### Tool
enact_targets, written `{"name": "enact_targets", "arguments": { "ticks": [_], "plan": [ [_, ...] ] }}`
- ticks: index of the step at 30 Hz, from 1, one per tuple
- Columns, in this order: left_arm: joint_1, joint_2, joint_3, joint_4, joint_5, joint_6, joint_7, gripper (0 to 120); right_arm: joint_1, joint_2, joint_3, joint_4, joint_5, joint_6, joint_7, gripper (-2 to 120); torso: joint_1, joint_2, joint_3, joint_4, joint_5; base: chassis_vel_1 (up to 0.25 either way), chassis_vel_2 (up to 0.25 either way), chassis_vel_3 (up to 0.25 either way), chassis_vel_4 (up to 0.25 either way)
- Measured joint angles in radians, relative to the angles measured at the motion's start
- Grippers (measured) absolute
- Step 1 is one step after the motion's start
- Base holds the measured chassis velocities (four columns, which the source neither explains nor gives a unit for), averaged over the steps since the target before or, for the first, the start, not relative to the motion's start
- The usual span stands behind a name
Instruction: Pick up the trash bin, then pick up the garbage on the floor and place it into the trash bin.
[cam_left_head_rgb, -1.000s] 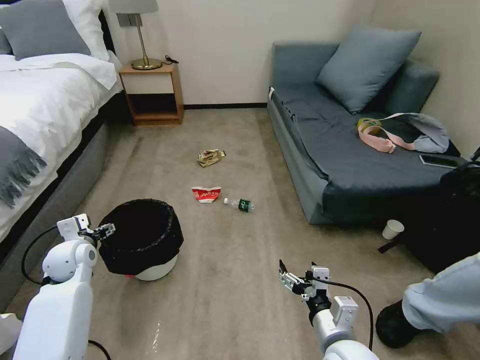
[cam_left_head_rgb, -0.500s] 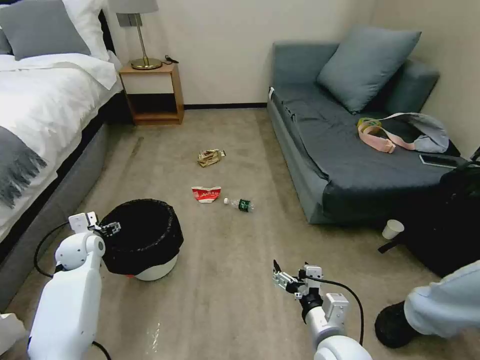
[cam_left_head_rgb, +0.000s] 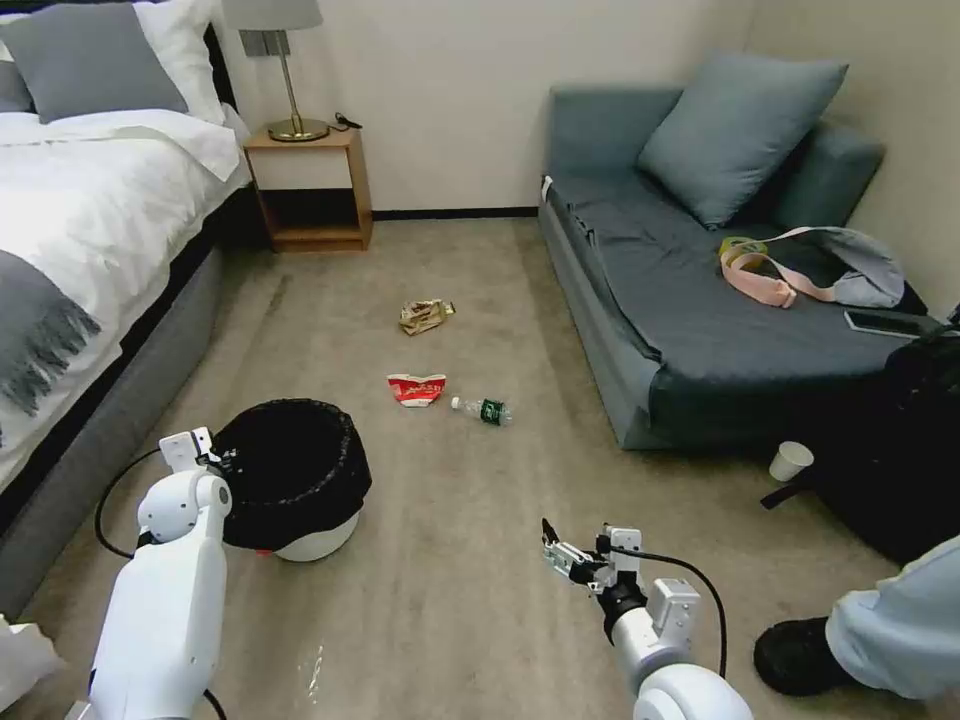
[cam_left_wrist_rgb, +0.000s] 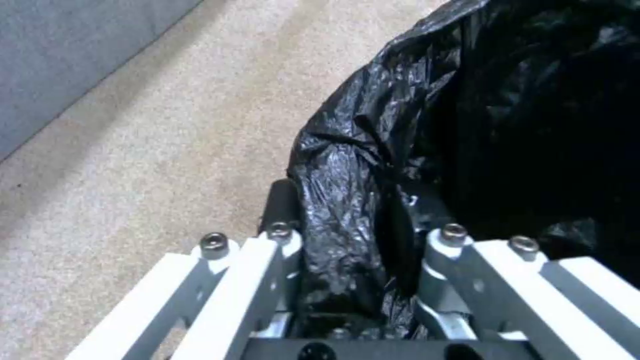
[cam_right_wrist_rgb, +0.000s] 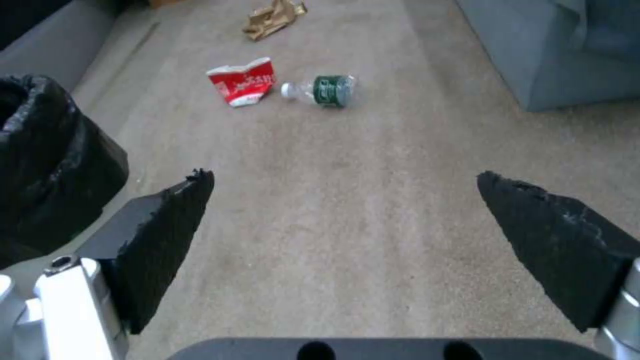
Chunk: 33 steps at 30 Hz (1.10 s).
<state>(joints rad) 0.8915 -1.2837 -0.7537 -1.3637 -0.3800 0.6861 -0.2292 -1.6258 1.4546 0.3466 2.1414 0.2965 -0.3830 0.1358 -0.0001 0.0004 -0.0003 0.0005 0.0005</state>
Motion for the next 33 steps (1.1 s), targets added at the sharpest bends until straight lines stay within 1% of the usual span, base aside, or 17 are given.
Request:
{"name": "enact_targets", "arguments": {
  "ticks": [1, 2, 3, 4, 7, 10, 11, 13, 15, 16, 20, 21, 25, 26, 29, 31, 33],
  "plan": [
    [0.009, -0.003, -0.003, -0.010, 0.001, -0.003, 0.000, 16, 0.000, -0.002, 0.000, 0.002, 0.006, -0.002, 0.000, 100, 0.000, 0.000, 0.000, -0.0001, 0.0000, 0.000, 0.000, 0.000, 0.000],
    [0.009, -0.003, -0.003, -0.010, 0.001, -0.003, 0.000, 16, 0.000, -0.002, 0.000, 0.002, 0.006, -0.002, 0.000, 100, 0.000, 0.000, 0.000, -0.0001, 0.0000, 0.000, 0.000, 0.000, 0.000],
    [0.025, -0.005, -0.008, -0.029, 0.007, -0.007, 0.003, 14, 0.001, -0.006, -0.002, 0.003, 0.013, -0.004, 0.000, 100, 0.000, 0.000, 0.000, -0.0002, -0.0005, 0.000, 0.000, 0.000, 0.000],
    [0.071, -0.008, -0.019, -0.085, 0.022, -0.017, 0.017, 10, 0.002, -0.012, -0.003, -0.001, 0.022, -0.005, 0.000, 100, 0.000, 0.000, 0.000, -0.0006, -0.0014, 0.000, 0.000, 0.000, 0.000],
    [0.103, -0.012, -0.028, -0.133, 0.021, -0.018, 0.022, 7, 0.003, -0.017, -0.005, -0.005, 0.028, -0.005, 0.000, 100, 0.000, 0.000, 0.000, -0.0010, -0.0019, 0.000, 0.000, 0.000, 0.000],
    [0.156, -0.022, -0.044, -0.218, 0.014, -0.022, 0.024, 6, 0.007, -0.023, -0.008, -0.013, 0.036, -0.002, -0.004, 100, 0.000, -0.001, 0.001, -0.0015, -0.0023, 0.000, 0.000, 0.000, 0.000],
    [0.156, -0.022, -0.044, -0.218, 0.014, -0.022, 0.024, 6, 0.007, -0.023, -0.008, -0.013, 0.036, -0.002, -0.004, 100, 0.000, -0.001, 0.001, -0.0015, -0.0023, 0.000, 0.000, 0.000, 0.000],
    [0.188, -0.032, -0.059, -0.280, 0.011, -0.027, 0.022, 4, 0.012, -0.025, -0.014, -0.019, 0.047, 0.011, -0.004, 100, 0.000, -0.001, 0.000, -0.0009, -0.0008, 0.000, 0.000, 0.000, 0.000],
    [0.217, -0.042, -0.071, -0.339, 0.010, -0.028, 0.018, 4, 0.015, -0.027, -0.017, -0.021, 0.052, 0.021, -0.006, 100, 0.000, -0.001, 0.001, -0.0004, -0.0010, 0.000, 0.000, 0.000, 0.000],
    [0.217, -0.042, -0.071, -0.339, 0.010, -0.028, 0.018, 4, 0.015, -0.027, -0.017, -0.021, 0.052, 0.021, -0.006, 100, 0.000, -0.001, 0.001, -0.0004, -0.0010, 0.000, 0.000, 0.000, 0.000],
    [0.265, -0.054, -0.094, -0.455, 0.020, -0.029, 0.011, 4, 0.016, -0.037, -0.019, -0.021, 0.054, 0.035, -0.014, 100, 0.000, -0.001, 0.000, -0.0005, -0.0006, 0.000, 0.000, 0.000, 0.000],
    [0.265, -0.054, -0.094, -0.455, 0.020, -0.029, 0.011, 4, 0.016, -0.037, -0.019, -0.021, 0.054, 0.035, -0.014, 100, 0.000, -0.001, 0.000, -0.0005, -0.0006, 0.000, 0.000, 0.000, 0.000],
    [0.317, -0.073, -0.128, -0.547, 0.067, -0.042, 0.008, 4, 0.016, -0.048, -0.015, -0.019, 0.068, 0.048, -0.016, 100, 0.000, -0.001, 0.000, -0.0007, -0.0004, 0.000, 0.000, 0.000, 0.000],
    [0.317, -0.073, -0.128, -0.547, 0.067, -0.042, 0.008, 4, 0.016, -0.048, -0.015, -0.019, 0.068, 0.048, -0.016, 100, 0.000, -0.001, 0.000, -0.0007, -0.0004, 0.000, 0.000, 0.000, 0.000],
    [0.366, -0.098, -0.160, -0.599, 0.100, -0.050, 0.007, 4, 0.022, -0.055, -0.009, -0.014, 0.086, 0.051, -0.015, 100, 0.000, -0.001, 0.000, -0.0004, -0.0005, 0.000, 0.000, 0.000, 0.000],
    [0.376, -0.101, -0.166, -0.607, 0.107, -0.053, 0.010, 4, 0.024, -0.057, -0.008, -0.014, 0.087, 0.053, -0.015, 100, 0.000, -0.001, 0.000, -0.0004, -0.0005, 0.000, 0.000, 0.000, 0.000],
    [0.416, -0.110, -0.189, -0.635, 0.131, -0.064, 0.020, 4, 0.029, -0.064, -0.004, -0.016, 0.089, 0.060, -0.020, 100, 0.000, 0.000, 0.000, -0.0005, -0.0005, 0.000, 0.000, 0.000, 0.000]
  ]
}}
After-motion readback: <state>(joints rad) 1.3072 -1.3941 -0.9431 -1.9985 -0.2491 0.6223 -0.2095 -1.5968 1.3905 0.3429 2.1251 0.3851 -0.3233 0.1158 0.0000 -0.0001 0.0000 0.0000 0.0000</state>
